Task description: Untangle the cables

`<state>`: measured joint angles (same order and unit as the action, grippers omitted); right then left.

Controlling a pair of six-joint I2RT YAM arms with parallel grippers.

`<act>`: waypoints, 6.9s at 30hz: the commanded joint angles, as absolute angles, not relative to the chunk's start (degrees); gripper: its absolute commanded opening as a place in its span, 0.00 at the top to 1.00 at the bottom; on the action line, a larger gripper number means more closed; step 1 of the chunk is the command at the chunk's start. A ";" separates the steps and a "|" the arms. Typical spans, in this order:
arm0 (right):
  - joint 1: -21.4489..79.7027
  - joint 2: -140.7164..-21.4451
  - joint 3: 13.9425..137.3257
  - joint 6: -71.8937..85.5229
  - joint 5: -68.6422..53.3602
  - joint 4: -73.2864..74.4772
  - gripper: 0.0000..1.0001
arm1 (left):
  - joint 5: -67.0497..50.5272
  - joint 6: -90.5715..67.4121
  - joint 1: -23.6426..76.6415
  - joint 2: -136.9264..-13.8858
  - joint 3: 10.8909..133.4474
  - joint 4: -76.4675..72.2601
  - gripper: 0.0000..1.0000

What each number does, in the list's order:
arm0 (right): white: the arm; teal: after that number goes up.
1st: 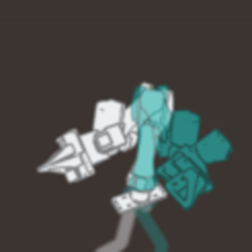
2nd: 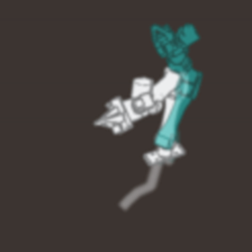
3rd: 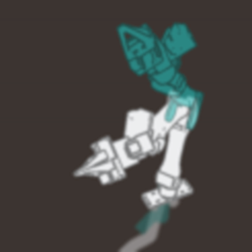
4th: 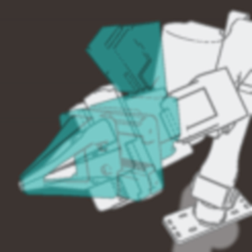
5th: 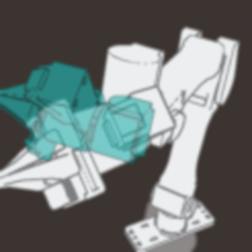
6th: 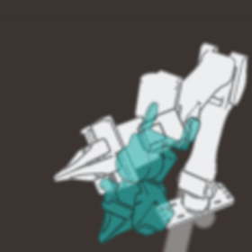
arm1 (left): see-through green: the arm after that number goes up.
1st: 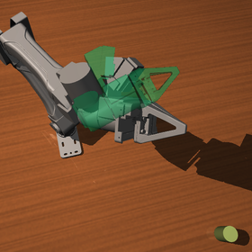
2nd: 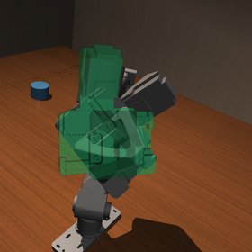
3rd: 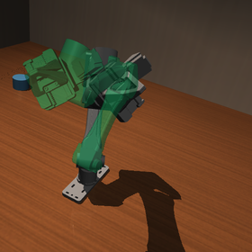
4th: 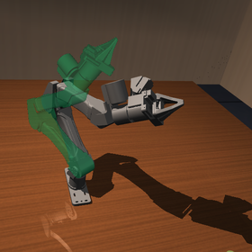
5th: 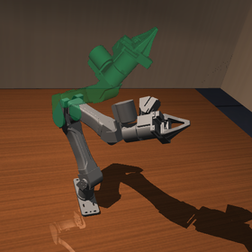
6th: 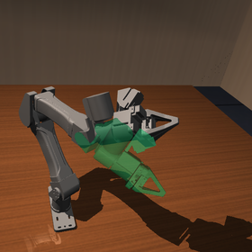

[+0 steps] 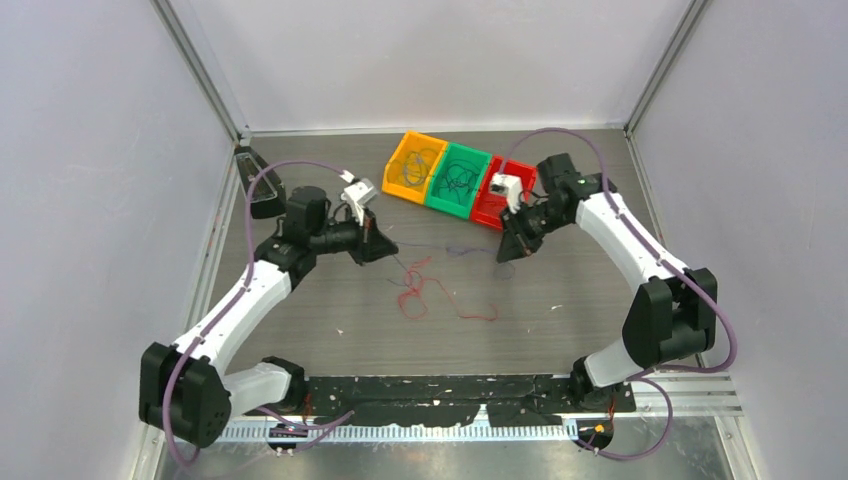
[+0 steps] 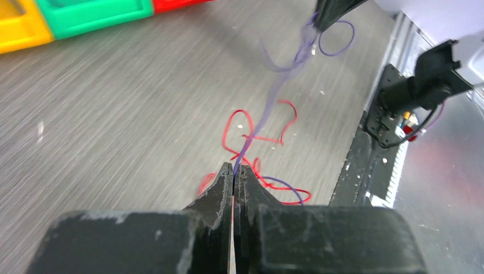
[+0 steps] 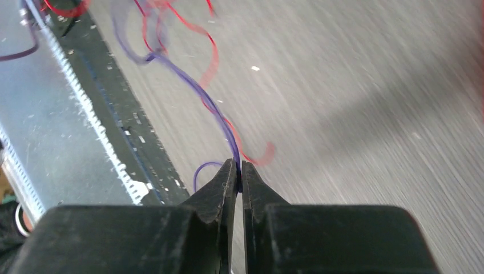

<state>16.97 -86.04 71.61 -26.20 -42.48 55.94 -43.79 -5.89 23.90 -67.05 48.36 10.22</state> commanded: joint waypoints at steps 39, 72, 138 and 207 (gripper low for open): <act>18.14 -67.66 80.51 -27.26 -46.79 60.39 0.94 | -51.99 -5.86 23.71 -60.72 55.61 19.27 1.00; 16.30 -62.80 79.10 -26.04 -60.51 54.30 0.95 | -53.53 21.12 30.04 -62.84 66.72 24.90 0.20; 19.00 -60.28 74.96 -27.54 -60.48 53.42 0.95 | -36.42 -2.83 47.46 -70.25 51.92 -16.32 0.57; 9.83 -54.44 78.86 39.93 -66.53 -12.61 0.95 | -43.01 -10.19 22.21 -57.66 38.60 -2.13 0.33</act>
